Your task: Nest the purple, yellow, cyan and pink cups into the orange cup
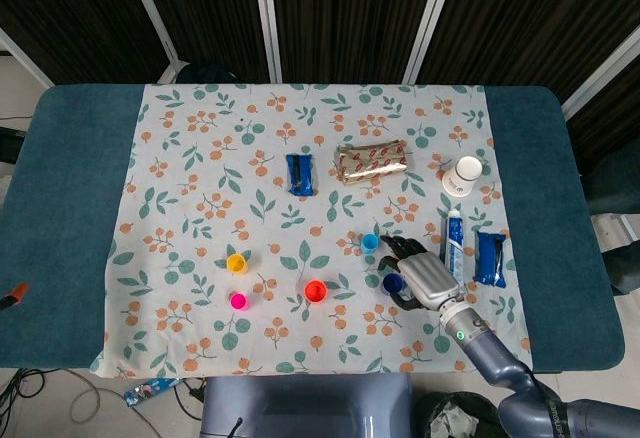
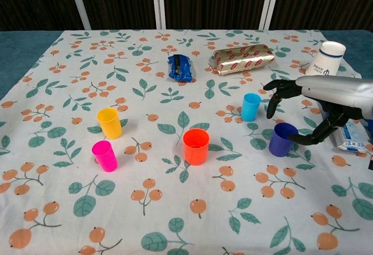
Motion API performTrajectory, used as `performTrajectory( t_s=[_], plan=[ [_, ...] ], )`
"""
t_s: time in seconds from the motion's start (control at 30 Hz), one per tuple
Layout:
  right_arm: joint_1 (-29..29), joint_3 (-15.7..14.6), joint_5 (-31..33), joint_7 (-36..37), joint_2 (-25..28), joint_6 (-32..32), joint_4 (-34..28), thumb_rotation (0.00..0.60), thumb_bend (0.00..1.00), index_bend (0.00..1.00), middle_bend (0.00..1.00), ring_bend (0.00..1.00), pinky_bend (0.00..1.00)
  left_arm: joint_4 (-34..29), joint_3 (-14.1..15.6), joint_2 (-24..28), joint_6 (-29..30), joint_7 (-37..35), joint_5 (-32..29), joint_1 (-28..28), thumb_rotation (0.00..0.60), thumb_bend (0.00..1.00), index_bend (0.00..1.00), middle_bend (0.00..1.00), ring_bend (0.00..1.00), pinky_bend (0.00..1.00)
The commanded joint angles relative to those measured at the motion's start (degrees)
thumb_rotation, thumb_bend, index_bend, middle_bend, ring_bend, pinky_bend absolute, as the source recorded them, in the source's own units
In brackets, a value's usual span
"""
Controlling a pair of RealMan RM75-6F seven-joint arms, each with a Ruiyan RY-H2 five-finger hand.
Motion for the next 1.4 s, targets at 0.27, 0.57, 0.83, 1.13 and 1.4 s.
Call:
performTrajectory(
  t_s=[0.27,0.57,0.83,1.13,1.4],
  plan=[
    [0.1,-1.0,0.4,0.8,-0.5,0.2,1.2,0.6,0.45,0.35,0.0,0.03,0.12,0.0,-0.1,0.0,-0.2,0.0,-0.3,0.0,0.6,0.09,0.1,0.0,0.0,0.01],
    [0.0,-1.3,-0.4,2.5,0.0,0.7,1.1,0.6,0.45,0.35,0.0,0.03,0.12,-0.1,-0.1,-0.1,-0.1,0.4,-0.2,-0.1,0.6,0.09,0.1,0.0,0.0,0.01],
    [0.4,-1.8,-0.3,2.5,0.1,0.5,1.4,0.6,0.45,0.35,0.0,0.03,0.12,-0.1,0.0,-0.2,-0.2,0.6,-0.2,-0.1,0.6,0.09,0.1,0.0,0.0,0.01],
    [1.0,-2.2,1.0,1.9,0.3,-0.5,1.3,0.6,0.45,0.35,0.0,0.03,0.12,-0.2,0.0,-0.1,-0.1,0.6,-0.1,-0.1,0.6,0.09,0.1,0.0,0.0,0.01],
    [1.4,-2.2,1.8,1.8,-0.1,-0.6,1.7,0.6,0.45,0.4,0.0,0.04,0.13,-0.2,-0.1,-0.1,-0.1,0.5,-0.2,-0.1,0.6,0.09,0.1,0.0,0.0,0.01]
  ],
)
